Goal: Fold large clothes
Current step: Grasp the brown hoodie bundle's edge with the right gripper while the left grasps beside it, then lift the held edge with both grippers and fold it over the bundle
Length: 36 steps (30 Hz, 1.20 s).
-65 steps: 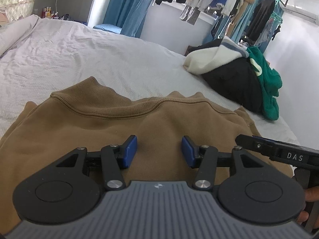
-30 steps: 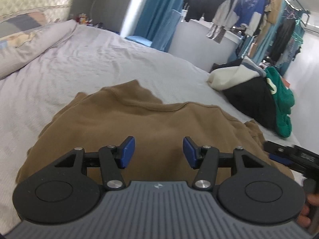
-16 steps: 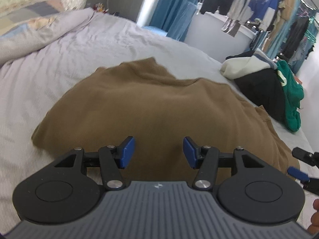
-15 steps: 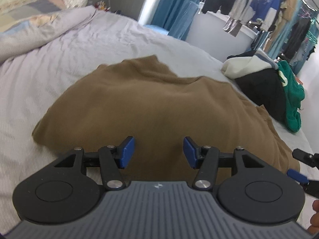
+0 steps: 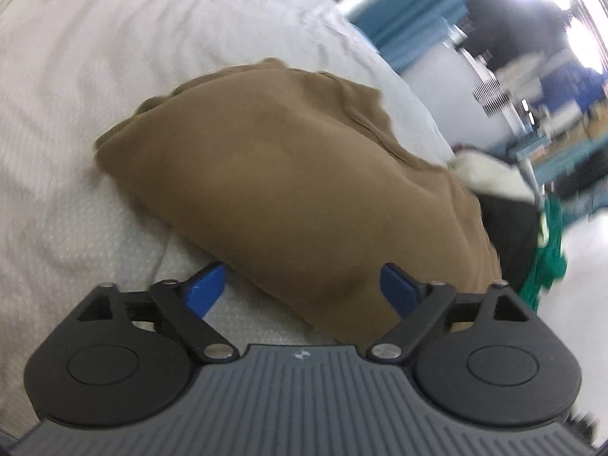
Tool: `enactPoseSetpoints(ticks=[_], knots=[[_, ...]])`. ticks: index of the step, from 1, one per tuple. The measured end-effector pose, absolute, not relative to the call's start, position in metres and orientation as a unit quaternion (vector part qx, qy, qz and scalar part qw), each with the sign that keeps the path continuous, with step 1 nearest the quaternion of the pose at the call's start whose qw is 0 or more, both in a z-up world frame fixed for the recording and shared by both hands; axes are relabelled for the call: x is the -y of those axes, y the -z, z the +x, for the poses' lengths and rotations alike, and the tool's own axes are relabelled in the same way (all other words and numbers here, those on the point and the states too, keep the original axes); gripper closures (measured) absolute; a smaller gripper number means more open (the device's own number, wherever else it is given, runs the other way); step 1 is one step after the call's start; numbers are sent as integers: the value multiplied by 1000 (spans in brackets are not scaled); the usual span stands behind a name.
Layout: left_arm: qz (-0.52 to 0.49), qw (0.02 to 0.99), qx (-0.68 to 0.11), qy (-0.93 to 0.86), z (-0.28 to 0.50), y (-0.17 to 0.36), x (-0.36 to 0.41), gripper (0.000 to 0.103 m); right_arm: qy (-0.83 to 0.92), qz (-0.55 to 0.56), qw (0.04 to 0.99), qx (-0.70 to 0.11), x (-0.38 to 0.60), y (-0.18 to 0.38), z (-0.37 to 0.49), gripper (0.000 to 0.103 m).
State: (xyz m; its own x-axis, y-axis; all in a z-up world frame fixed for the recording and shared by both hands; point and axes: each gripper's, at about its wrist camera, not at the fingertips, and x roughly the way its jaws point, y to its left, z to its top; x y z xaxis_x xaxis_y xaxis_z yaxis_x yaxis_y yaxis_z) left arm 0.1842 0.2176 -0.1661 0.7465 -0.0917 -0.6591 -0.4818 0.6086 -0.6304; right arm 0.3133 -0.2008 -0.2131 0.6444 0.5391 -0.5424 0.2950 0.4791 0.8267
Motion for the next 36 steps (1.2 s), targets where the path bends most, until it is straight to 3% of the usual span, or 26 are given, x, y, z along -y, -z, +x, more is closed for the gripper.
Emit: enactPoseSetpoints(ticks=[10, 20, 22, 36], knots=[[-675, 685, -242, -131, 157, 230, -278, 7, 12, 609, 696, -379, 214, 250, 333, 12], [-683, 696, -191, -115, 180, 233, -289, 9, 36, 627, 704, -333, 214, 250, 351, 11], [-668, 713, -185, -104, 183, 224, -287, 9, 22, 636, 700, -323, 219, 252, 351, 0], [-692, 686, -207, -94, 219, 245, -291, 7, 35, 604, 711, -357, 204, 260, 397, 0]])
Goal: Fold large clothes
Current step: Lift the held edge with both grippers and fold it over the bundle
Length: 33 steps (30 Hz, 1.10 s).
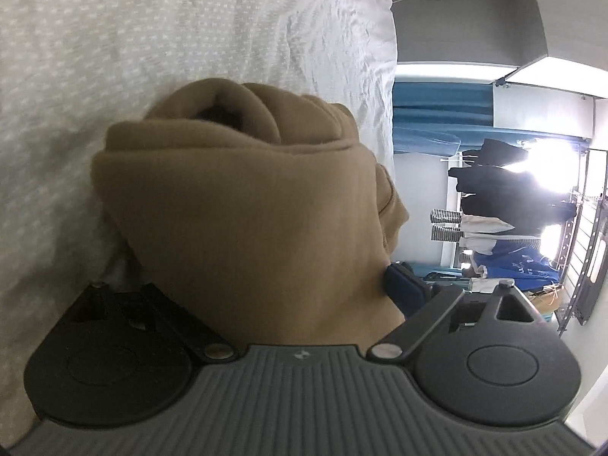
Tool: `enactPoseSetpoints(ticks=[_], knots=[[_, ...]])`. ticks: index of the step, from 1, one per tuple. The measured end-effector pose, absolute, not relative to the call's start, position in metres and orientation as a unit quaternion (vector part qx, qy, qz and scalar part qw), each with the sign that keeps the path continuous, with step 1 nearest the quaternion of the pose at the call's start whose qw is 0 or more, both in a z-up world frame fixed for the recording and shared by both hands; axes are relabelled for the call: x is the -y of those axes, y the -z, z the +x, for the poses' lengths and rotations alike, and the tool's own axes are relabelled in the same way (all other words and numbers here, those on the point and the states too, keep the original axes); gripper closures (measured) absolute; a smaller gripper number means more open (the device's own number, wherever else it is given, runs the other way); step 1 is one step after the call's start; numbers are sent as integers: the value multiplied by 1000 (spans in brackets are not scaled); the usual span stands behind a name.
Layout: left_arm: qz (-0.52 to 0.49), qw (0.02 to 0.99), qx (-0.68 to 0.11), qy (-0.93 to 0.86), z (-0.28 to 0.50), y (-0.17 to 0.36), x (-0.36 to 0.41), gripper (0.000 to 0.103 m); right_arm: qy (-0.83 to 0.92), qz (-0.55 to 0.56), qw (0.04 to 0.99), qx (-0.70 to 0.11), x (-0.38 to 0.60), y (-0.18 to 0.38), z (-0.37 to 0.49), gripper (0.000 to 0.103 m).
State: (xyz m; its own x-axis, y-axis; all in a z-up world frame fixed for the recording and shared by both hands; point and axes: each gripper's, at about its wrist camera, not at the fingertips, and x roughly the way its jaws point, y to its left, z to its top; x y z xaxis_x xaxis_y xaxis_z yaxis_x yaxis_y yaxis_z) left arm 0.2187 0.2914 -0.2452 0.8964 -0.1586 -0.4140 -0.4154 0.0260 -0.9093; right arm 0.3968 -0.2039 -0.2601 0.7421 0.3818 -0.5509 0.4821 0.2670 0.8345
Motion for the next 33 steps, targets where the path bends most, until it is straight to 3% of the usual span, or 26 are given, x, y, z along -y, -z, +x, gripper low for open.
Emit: enactPoseSetpoints(ticks=[9, 14, 18, 20, 25, 28, 33], knots=[[-695, 688, -194, -79, 225, 249, -299, 8, -71, 606, 743, -275, 205, 234, 390, 0], [-699, 682, -200, -82, 230, 255, -301, 8, -46, 565, 759, -321, 198, 243, 406, 0], [-691, 681, -224, -98, 239, 253, -304, 15, -19, 541, 762, -355, 198, 248, 417, 17], [-676, 689, -238, -108, 241, 247, -303, 28, -18, 529, 770, -355, 198, 242, 417, 23], [-617, 736, -252, -124, 248, 222, -298, 42, -35, 488, 805, -336, 194, 222, 410, 45], [-588, 758, -256, -117, 251, 208, -297, 46, -58, 454, 832, -313, 193, 207, 407, 54], [-555, 787, -253, -94, 251, 188, -302, 51, -114, 418, 859, -273, 191, 185, 409, 58]])
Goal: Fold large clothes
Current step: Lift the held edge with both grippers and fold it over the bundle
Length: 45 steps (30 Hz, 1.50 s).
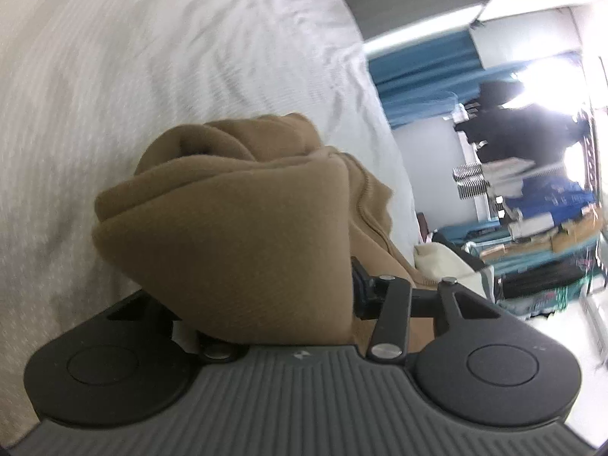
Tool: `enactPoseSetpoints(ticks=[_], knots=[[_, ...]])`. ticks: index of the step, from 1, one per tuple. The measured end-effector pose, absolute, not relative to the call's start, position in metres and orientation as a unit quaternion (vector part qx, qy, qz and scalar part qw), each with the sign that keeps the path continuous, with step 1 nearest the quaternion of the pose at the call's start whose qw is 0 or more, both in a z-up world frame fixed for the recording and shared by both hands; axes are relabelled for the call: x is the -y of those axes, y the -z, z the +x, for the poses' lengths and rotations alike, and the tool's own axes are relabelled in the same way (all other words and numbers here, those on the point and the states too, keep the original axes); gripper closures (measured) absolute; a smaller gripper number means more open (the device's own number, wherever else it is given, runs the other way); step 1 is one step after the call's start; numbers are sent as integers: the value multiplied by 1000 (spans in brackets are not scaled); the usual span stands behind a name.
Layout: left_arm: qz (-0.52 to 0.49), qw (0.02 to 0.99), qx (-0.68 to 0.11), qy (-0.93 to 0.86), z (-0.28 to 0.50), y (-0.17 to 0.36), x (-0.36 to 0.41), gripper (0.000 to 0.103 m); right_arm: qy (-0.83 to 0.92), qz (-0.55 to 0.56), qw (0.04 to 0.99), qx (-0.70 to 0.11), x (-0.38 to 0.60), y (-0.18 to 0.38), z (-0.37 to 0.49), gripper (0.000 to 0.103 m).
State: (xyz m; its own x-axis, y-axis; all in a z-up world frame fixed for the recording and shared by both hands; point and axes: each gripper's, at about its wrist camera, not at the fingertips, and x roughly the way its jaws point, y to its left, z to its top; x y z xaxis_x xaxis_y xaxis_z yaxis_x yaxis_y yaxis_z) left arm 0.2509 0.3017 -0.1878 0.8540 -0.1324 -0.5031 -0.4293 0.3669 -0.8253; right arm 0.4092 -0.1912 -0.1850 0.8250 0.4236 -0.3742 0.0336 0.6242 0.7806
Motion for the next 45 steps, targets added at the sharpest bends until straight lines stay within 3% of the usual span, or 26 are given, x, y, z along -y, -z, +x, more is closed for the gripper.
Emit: enactPoseSetpoints(ticks=[15, 25, 36, 45], knots=[[-510, 829, -225, -49, 206, 125, -286, 53, -209, 402, 865, -217, 211, 127, 392, 59], [-488, 846, -214, 23, 219, 43, -208, 53, -220, 392, 880, -150, 289, 58, 365, 59], [-444, 860, -237, 85, 342, -54, -80, 53, -179, 397, 896, -92, 396, -3, 413, 59], [-419, 850, -300, 106, 506, -22, 22, 53, -114, 383, 911, -102, 477, 20, 467, 59]])
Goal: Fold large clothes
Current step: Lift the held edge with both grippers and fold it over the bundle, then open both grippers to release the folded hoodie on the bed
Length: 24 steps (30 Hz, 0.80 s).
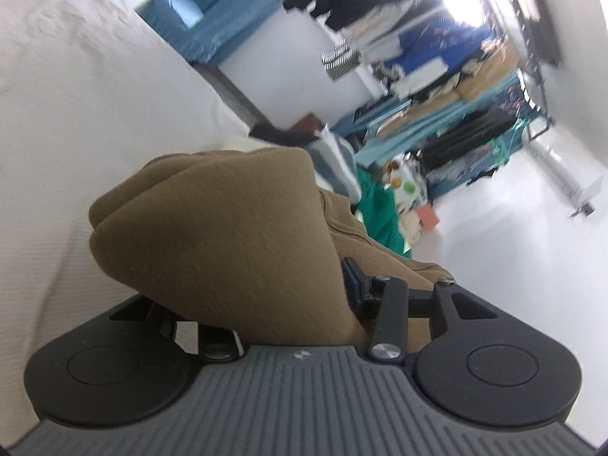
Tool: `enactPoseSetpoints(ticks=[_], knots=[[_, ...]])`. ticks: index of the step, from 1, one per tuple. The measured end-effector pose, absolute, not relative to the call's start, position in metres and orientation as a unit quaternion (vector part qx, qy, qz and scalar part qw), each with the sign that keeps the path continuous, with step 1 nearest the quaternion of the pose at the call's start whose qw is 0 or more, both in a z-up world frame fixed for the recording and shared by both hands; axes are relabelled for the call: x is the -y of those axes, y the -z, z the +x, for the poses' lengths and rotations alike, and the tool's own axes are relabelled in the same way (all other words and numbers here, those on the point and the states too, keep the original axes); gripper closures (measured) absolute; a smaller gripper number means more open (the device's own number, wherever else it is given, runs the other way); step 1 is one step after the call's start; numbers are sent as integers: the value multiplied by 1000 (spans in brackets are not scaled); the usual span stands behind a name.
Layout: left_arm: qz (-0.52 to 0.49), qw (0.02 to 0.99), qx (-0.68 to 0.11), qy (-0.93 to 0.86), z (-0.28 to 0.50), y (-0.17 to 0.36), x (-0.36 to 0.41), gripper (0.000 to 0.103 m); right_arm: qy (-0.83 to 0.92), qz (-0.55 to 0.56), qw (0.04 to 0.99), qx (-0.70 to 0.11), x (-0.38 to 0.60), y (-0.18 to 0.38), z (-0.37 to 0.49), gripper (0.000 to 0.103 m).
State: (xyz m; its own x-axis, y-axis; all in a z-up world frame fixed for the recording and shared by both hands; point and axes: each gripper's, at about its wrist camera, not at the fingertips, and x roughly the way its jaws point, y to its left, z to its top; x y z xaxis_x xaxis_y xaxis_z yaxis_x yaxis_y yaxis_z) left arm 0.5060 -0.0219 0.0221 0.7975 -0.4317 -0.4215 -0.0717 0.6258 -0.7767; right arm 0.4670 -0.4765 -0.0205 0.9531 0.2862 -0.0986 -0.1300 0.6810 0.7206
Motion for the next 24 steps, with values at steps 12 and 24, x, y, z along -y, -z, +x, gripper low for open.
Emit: enactPoseSetpoints(ticks=[12, 24], knots=[[-371, 852, -342, 138, 620, 114, 81, 53, -51, 421, 893, -151, 538, 166, 542, 59], [-385, 845, -320, 189, 584, 205, 53, 49, -48, 450, 874, -176, 528, 247, 474, 59]])
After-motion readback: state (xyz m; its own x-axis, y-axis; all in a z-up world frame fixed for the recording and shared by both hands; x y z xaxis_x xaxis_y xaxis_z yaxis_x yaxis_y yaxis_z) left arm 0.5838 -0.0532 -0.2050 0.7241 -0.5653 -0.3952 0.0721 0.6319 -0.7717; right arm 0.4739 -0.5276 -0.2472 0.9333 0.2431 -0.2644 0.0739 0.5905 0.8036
